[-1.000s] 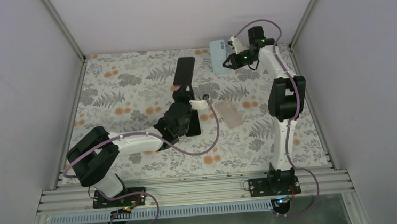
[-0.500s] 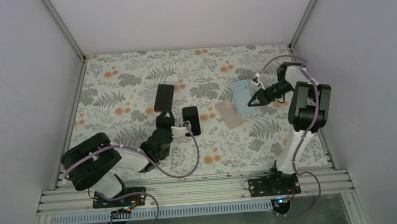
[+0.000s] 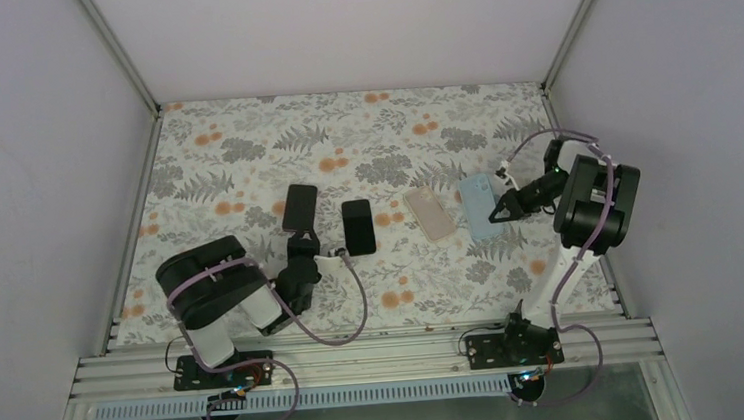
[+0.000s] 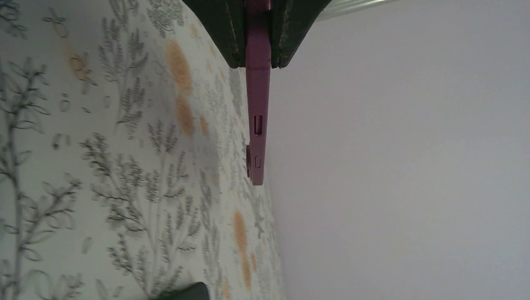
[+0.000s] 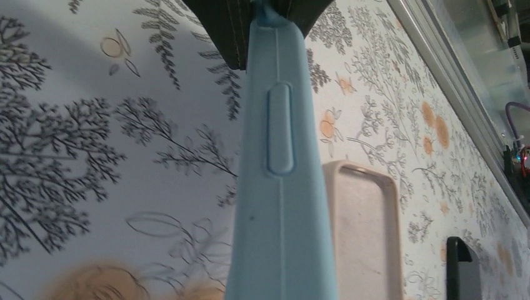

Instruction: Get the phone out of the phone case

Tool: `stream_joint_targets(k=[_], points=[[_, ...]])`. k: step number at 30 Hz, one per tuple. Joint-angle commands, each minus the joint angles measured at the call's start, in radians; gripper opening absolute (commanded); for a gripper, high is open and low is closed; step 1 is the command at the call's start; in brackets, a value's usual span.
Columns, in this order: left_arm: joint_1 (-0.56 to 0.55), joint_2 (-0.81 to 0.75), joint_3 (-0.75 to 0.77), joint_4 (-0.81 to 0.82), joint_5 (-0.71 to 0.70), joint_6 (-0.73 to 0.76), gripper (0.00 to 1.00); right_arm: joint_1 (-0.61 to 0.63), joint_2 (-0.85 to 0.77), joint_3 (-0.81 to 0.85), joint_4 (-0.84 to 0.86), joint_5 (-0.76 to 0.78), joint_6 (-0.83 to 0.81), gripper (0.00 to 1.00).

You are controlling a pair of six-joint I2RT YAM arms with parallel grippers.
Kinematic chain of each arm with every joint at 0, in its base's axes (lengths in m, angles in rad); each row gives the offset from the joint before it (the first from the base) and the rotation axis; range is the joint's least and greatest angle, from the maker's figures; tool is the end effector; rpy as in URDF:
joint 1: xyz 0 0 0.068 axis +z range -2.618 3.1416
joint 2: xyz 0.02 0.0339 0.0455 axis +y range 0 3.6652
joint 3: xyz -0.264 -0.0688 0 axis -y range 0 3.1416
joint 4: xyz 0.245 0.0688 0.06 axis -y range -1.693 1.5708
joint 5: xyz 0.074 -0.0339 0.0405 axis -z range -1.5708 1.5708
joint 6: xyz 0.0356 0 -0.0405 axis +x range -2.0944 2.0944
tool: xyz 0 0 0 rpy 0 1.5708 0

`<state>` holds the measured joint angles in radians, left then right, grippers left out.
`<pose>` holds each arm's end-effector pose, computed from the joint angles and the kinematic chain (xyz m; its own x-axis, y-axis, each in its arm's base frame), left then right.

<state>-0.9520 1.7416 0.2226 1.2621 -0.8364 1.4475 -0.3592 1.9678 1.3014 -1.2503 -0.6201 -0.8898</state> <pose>0.1562 -0.1738 0.1072 0.1104 0.9915 0.0682 0.1622 -0.0857 0.9830 0.3039 -0.0920 0.1558 -0.9201 -0.3299 -0.2113 -0.3880 0.6930 0.6076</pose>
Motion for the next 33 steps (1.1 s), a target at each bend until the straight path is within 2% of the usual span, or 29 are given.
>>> stream_joint_targets(k=[1,3,5,6,12,15,17,18,19,21,22,23,27,30,33], points=[[-0.01,0.072,-0.008,0.181,-0.019,-0.006,0.03,-0.041,0.058,-0.008,0.014,0.024,-0.046,0.07],[-0.014,0.109,-0.016,0.206,-0.013,0.001,0.08,-0.052,0.085,-0.007,0.014,0.027,-0.051,0.09],[-0.019,0.142,-0.018,0.224,-0.013,0.008,0.17,-0.061,0.104,-0.005,0.014,0.026,-0.052,0.15],[-0.023,0.156,-0.021,0.232,-0.011,0.012,0.21,-0.065,0.11,-0.005,0.015,0.024,-0.053,0.2],[-0.049,0.197,-0.055,0.242,-0.011,0.019,0.52,-0.079,0.097,-0.019,0.02,0.031,-0.052,0.36],[-0.06,0.182,-0.084,0.23,0.003,0.015,0.66,-0.084,0.084,-0.032,0.023,0.051,-0.05,0.4],[-0.074,0.161,-0.098,0.196,0.008,-0.001,0.82,-0.091,0.073,-0.033,0.026,0.062,-0.047,0.51],[-0.086,0.145,-0.102,0.162,0.009,-0.018,0.93,-0.094,0.061,-0.034,0.028,0.073,-0.047,0.59],[-0.099,0.127,-0.105,0.12,0.013,-0.042,0.99,-0.098,0.05,-0.034,0.032,0.088,-0.043,0.68],[-0.134,0.084,-0.096,0.002,0.018,-0.117,1.0,-0.105,0.023,-0.033,0.042,0.123,-0.034,0.82],[-0.149,0.061,-0.093,-0.061,0.023,-0.142,1.0,-0.107,0.007,-0.029,0.046,0.146,-0.027,0.93],[-0.168,0.035,-0.087,-0.116,0.029,-0.167,1.0,-0.111,-0.011,-0.022,0.052,0.168,-0.02,0.99],[-0.233,-0.108,0.002,-0.508,0.092,-0.356,1.0,-0.116,-0.086,0.022,0.043,0.232,-0.004,1.0],[-0.246,-0.208,0.127,-0.874,0.243,-0.536,1.0,-0.116,-0.136,0.071,0.015,0.254,0.001,1.0],[-0.256,-0.237,0.224,-1.089,0.327,-0.616,1.0,-0.115,-0.194,0.136,0.007,0.273,0.013,1.0]])
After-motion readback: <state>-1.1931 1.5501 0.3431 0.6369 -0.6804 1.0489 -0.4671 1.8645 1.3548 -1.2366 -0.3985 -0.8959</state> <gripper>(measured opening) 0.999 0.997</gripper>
